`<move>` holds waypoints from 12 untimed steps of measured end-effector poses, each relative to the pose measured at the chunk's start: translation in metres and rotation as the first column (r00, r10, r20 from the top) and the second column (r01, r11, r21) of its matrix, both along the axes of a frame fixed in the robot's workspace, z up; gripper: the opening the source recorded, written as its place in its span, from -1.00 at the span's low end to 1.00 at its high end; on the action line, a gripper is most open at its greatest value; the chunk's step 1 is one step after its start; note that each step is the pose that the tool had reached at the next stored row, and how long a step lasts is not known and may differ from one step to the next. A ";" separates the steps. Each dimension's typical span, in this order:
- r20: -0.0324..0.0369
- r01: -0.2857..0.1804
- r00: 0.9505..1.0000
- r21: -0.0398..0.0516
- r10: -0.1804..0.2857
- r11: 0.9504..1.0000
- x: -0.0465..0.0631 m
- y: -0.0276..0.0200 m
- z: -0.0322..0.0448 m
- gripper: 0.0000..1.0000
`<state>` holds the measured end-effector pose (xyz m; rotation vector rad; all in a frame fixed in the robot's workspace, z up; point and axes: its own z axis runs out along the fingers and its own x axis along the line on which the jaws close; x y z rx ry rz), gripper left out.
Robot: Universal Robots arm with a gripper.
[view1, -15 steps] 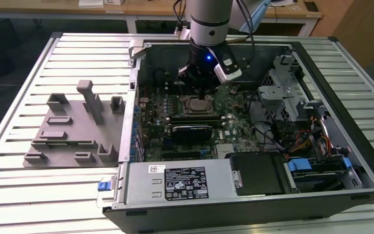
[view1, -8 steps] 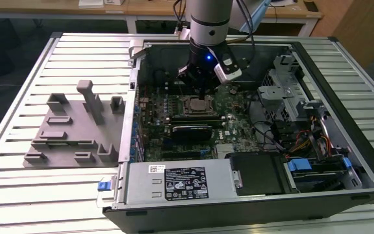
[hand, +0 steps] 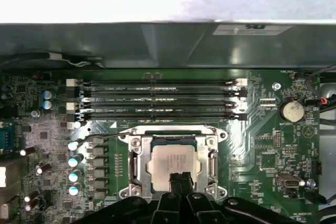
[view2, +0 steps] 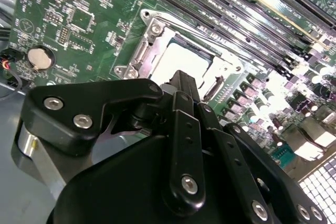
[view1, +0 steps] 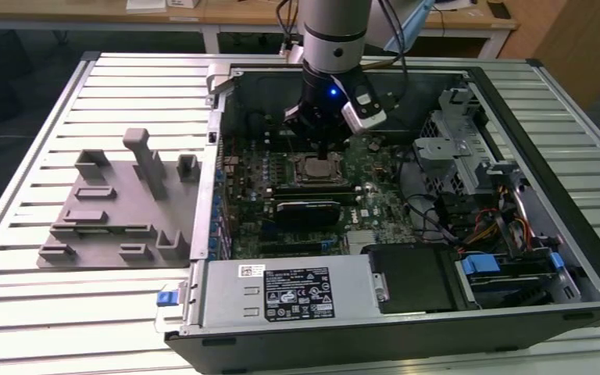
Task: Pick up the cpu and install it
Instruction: 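Install the first cpu locking lever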
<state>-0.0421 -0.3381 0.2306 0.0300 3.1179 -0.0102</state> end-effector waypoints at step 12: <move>0.000 0.000 1.000 0.000 0.000 1.000 -0.024 0.0000 0.0000 -0.79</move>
